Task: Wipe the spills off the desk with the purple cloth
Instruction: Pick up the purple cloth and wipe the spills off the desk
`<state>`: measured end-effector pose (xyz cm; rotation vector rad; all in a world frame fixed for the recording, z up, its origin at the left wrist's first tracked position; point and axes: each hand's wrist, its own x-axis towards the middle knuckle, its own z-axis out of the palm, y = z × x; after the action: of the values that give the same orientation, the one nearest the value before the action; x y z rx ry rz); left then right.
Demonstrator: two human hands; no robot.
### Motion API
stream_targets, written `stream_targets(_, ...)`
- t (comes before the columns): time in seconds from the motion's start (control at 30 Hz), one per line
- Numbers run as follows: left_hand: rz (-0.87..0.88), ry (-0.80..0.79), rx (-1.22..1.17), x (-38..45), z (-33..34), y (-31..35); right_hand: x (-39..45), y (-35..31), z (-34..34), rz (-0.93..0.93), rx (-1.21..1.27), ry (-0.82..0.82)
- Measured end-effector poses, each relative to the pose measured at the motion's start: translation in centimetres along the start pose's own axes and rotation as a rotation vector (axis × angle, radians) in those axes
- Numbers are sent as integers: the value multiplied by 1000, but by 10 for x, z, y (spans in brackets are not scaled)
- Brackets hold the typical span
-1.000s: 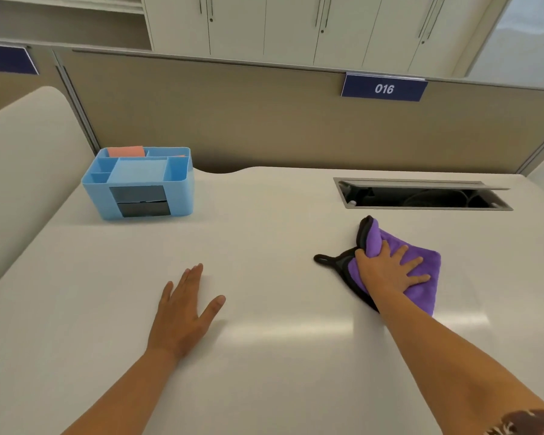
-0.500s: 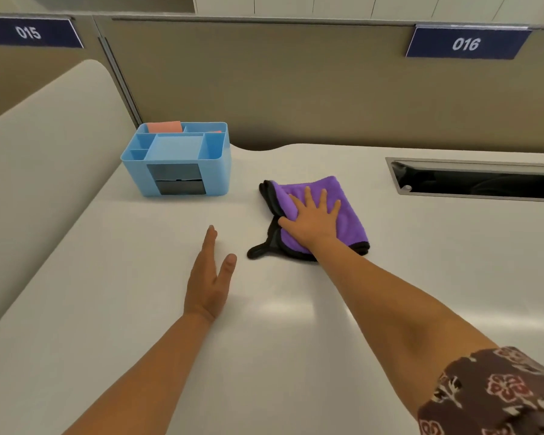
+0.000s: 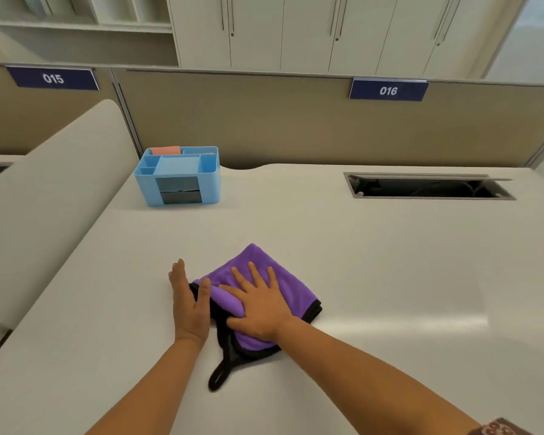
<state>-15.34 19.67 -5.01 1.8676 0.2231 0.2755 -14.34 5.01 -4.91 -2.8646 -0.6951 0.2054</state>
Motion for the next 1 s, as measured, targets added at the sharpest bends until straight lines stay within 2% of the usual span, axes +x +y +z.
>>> stream_targets(0.23,70,-121,96,-52,-25,-5,-93,-13,14,-51,0,-26)
stream_targets(0.43,243,-336,430,-77,-24,-15,-156,0,21,49,-4,-13)
stream_targets(0.7,415,-511,663,-86,-23,-19,-225,47,15,464,25,83)
stream_targets(0.83,450,-541,788,-89,-11,-8,-227,61,12,759,78,196)
stream_targets(1.0,505,-630,795,-98,24,15,-220,93,4,1059,116,272)
